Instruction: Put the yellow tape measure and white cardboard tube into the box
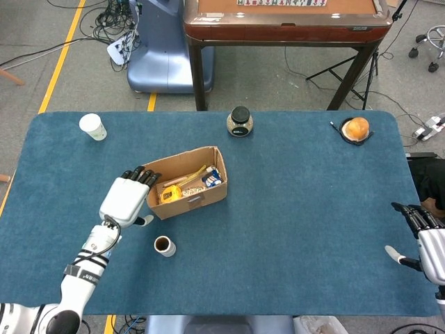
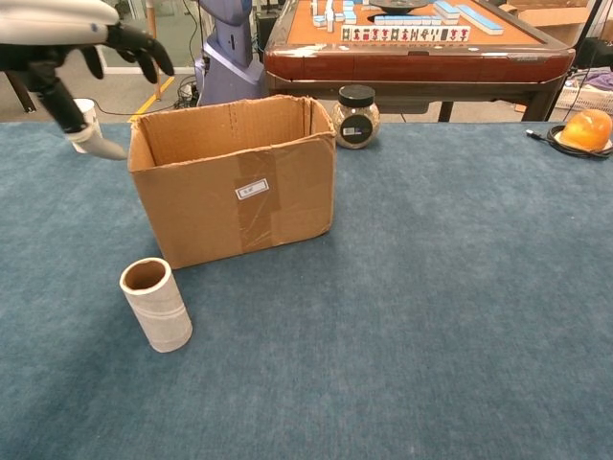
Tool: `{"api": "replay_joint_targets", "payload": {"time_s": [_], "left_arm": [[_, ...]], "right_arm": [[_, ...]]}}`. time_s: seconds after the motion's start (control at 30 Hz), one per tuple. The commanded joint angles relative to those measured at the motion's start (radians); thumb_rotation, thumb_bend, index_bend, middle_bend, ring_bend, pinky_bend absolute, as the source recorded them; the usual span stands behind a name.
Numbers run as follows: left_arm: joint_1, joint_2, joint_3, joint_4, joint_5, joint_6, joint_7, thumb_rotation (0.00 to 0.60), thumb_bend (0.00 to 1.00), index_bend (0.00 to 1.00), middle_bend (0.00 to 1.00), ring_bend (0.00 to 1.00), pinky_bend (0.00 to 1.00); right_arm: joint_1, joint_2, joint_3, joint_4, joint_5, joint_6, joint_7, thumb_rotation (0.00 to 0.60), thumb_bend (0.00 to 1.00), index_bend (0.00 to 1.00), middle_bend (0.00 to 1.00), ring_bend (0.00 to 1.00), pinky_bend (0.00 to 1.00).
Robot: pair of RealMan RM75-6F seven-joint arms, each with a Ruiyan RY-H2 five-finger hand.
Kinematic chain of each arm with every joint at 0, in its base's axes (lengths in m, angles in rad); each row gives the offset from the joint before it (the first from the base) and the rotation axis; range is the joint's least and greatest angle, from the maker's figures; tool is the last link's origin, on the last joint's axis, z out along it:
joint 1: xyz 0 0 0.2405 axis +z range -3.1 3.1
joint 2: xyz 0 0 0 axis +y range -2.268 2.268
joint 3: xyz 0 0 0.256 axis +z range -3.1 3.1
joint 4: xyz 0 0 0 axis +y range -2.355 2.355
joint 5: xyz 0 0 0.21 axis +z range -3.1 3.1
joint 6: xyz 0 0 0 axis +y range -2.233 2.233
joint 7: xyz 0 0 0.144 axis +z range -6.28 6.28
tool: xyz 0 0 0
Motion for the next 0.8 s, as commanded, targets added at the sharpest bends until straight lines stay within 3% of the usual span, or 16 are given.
{"api": "replay_joint_targets", "payload": {"time_s": [0.03, 0.13, 0.43, 0.63, 0.8], "left_arm": [[0.048, 0.051, 0.067, -0.064, 0.093, 0.021, 0.001, 0.600, 0.12, 0.18, 0.17, 0.12, 0.23], [0.087, 0.074, 0.123, -0.096, 0.182, 0.026, -0.001, 0.600, 0.12, 0.20, 0.17, 0.12, 0.23], [0.187, 0.113, 0.224, -0.142, 0.442, 0.023, -0.072, 0.600, 0.12, 0.27, 0.22, 0.17, 0.30], [0.225, 0.163, 0.291, -0.140, 0.601, -0.058, -0.158, 0.600, 0.12, 0.32, 0.30, 0.23, 0.40], [0.246, 0.172, 0.317, -0.119, 0.660, -0.112, -0.192, 0.600, 0.12, 0.35, 0.31, 0.27, 0.44]], "right_arm": [[-0.001, 0.000, 0.001, 0.000, 0.001, 0.001, -0.001, 0.600, 0.11, 0.20, 0.28, 0.19, 0.43], [-0.002, 0.000, 0.002, 0.000, 0.005, 0.002, 0.000, 0.600, 0.11, 0.20, 0.28, 0.19, 0.43], [-0.005, 0.003, 0.004, -0.001, 0.009, 0.007, 0.004, 0.600, 0.11, 0.20, 0.28, 0.19, 0.43], [-0.008, 0.005, 0.005, 0.000, 0.011, 0.011, 0.008, 0.600, 0.11, 0.20, 0.28, 0.19, 0.43], [-0.014, 0.008, 0.007, -0.002, 0.011, 0.022, 0.010, 0.600, 0.11, 0.20, 0.28, 0.19, 0.43]]}}
